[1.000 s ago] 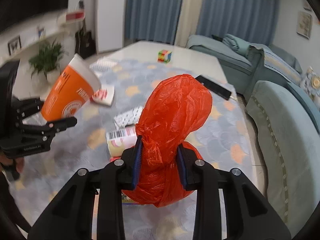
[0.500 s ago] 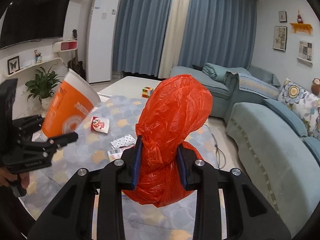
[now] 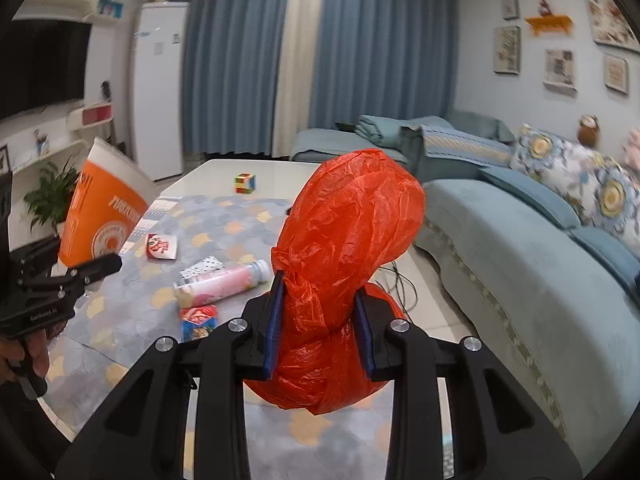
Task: Collect trash
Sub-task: 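Carry the orange cup and red bag over the blue basket with both tools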
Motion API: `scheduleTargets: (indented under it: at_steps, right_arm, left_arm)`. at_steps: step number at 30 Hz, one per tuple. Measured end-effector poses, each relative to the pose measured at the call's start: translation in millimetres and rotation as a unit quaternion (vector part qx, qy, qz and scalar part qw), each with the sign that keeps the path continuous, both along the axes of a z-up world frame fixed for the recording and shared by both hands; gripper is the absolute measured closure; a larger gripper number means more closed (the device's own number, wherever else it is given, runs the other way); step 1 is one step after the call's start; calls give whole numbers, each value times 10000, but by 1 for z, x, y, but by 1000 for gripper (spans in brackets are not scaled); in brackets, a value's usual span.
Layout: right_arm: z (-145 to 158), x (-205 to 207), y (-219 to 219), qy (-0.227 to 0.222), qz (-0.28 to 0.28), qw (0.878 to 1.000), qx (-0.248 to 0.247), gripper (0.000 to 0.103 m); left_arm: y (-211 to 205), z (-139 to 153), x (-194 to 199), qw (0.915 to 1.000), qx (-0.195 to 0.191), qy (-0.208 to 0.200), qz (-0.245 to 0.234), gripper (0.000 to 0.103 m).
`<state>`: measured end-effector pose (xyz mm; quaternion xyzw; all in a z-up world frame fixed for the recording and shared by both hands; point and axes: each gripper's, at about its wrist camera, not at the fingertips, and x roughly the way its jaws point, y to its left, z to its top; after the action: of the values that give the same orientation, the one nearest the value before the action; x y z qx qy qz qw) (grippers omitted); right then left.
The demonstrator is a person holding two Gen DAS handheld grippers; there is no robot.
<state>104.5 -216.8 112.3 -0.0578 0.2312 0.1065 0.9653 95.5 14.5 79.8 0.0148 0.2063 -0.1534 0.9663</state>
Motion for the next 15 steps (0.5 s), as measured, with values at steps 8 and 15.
scheduleTargets:
  at_steps: [8,15]
  right_arm:
    - [-1,-36,-53,-40,-411,9987,313,75]
    - [-15,-64,-105,-1,-901,9948,471,75]
  left_arm:
    - [-33,-5,-10,9995,-27,40,-307,54]
    - [-68,-8,-23,9980,-27,45,-626,54]
